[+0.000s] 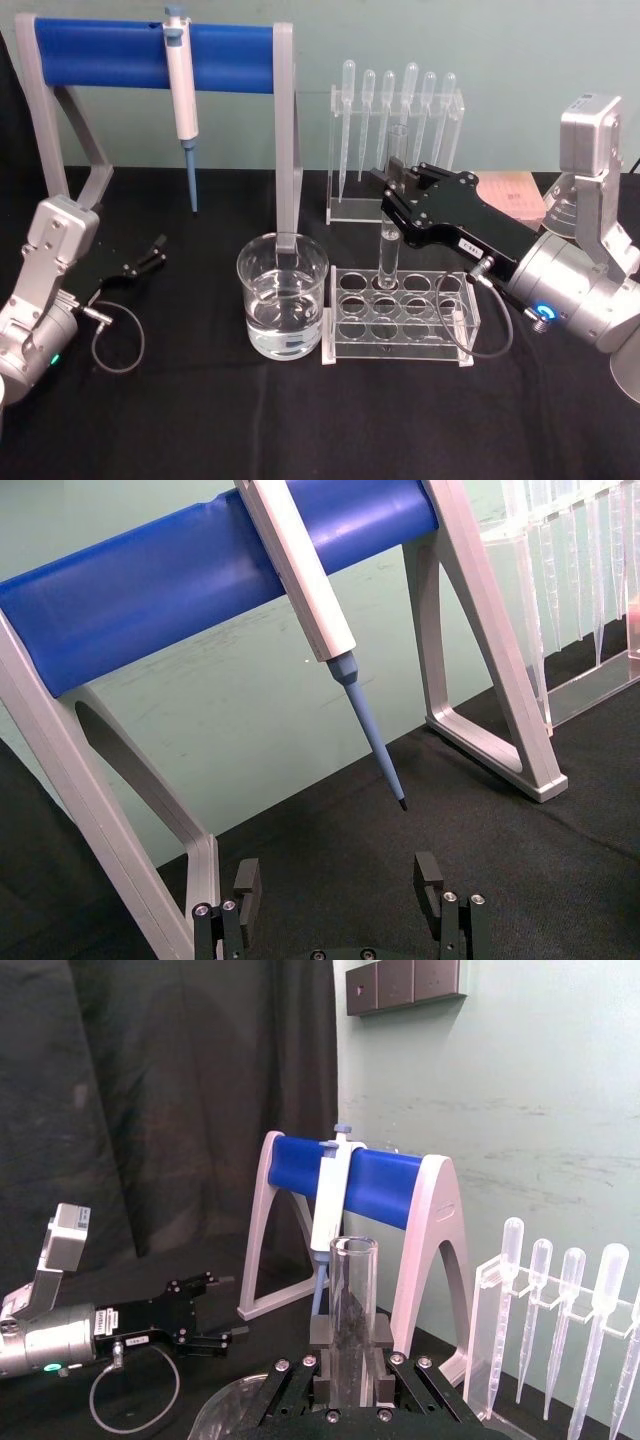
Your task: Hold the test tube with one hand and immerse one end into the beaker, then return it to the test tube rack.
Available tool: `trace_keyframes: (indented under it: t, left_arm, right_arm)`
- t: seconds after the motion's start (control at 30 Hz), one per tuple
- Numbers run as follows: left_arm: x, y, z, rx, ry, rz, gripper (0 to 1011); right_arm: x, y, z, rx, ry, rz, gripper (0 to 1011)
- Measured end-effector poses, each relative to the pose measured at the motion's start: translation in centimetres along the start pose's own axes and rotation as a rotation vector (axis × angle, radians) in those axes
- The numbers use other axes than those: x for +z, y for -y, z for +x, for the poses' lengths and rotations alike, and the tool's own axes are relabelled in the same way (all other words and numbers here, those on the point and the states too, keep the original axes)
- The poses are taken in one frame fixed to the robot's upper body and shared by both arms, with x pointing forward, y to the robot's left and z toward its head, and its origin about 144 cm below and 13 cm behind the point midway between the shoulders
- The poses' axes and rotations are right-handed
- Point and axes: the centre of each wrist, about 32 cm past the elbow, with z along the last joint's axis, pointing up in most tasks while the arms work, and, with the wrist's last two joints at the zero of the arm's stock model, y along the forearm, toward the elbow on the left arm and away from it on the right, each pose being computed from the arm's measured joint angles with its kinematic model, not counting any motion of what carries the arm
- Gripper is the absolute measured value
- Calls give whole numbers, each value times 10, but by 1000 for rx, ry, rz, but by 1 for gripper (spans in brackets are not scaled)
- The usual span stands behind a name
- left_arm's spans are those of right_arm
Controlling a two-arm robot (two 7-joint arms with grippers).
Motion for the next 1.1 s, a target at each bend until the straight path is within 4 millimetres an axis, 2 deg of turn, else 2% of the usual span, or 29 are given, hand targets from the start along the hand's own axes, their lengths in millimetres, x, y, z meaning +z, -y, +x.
trace_keyframes:
  t: [1.1]
  left_arm:
    - [0,0,0,0,0,0,1000]
  right_arm:
    - [0,0,0,0,0,0,227]
